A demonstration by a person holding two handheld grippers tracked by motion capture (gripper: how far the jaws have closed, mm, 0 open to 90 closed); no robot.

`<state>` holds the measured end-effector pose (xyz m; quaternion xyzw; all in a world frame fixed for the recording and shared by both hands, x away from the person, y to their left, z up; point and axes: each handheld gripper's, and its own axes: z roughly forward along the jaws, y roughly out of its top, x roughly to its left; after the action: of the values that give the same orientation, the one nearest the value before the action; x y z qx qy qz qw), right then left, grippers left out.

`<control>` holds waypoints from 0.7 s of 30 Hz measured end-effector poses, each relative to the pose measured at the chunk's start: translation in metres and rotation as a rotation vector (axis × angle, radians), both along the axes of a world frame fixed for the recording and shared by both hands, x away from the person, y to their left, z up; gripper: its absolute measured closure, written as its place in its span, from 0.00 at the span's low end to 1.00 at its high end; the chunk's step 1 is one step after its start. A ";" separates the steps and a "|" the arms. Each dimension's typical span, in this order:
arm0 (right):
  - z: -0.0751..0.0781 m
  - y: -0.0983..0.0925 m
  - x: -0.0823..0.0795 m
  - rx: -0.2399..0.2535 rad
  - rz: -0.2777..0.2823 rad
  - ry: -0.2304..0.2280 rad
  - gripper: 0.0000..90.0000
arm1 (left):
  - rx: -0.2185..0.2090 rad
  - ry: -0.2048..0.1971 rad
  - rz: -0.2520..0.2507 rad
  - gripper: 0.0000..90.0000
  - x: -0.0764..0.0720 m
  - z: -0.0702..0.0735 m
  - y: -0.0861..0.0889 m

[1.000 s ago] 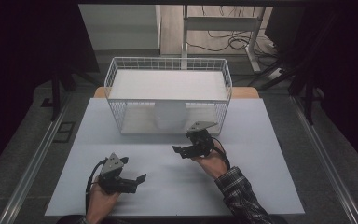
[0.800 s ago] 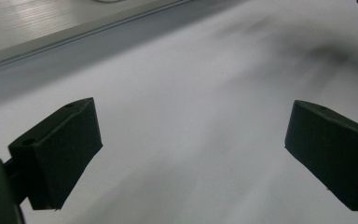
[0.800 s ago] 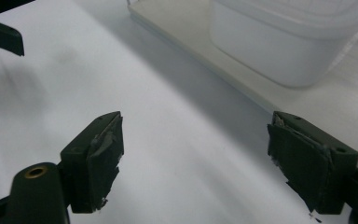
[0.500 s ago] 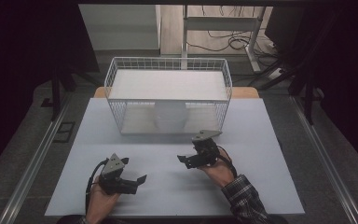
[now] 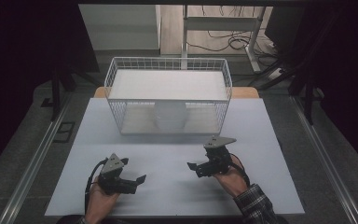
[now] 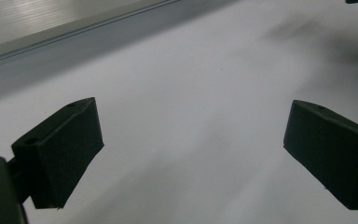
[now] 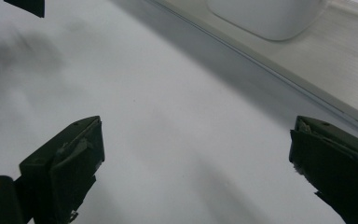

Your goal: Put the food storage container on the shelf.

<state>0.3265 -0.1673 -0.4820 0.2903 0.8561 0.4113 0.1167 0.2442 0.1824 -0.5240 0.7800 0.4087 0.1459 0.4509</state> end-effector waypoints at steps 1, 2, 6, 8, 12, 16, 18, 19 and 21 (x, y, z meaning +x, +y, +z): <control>0.000 -0.002 -0.002 0.003 -0.004 -0.004 0.03 | -0.001 0.002 0.000 0.04 0.000 0.001 0.000; 0.002 -0.007 -0.006 0.009 -0.012 -0.010 0.03 | 0.002 0.001 0.000 0.04 0.000 0.001 0.001; 0.003 -0.016 -0.013 0.008 -0.029 -0.024 0.02 | 0.002 -0.001 0.005 0.05 -0.002 0.004 0.003; 0.003 -0.021 -0.015 0.010 -0.039 -0.022 0.02 | 0.012 -0.001 0.006 0.05 -0.002 0.005 0.004; 0.001 -0.032 -0.020 0.012 -0.063 -0.017 0.02 | 0.032 -0.010 0.007 0.05 -0.004 0.007 0.006; 0.001 -0.040 -0.024 0.010 -0.084 -0.018 0.02 | 0.038 -0.015 0.018 0.05 -0.005 0.008 0.010; 0.002 -0.048 -0.027 0.010 -0.100 -0.023 0.02 | 0.039 -0.023 0.033 0.04 -0.008 0.008 0.015; 0.002 -0.048 -0.027 0.010 -0.100 -0.023 0.02 | 0.039 -0.023 0.033 0.04 -0.008 0.008 0.015; 0.002 -0.053 -0.030 0.012 -0.111 -0.028 0.01 | 0.039 -0.030 0.046 0.04 -0.009 0.009 0.019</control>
<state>0.2963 -0.2198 -0.4795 0.3321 0.8346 0.4132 0.1498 0.2348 0.2017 -0.5155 0.7767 0.4169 0.1760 0.4382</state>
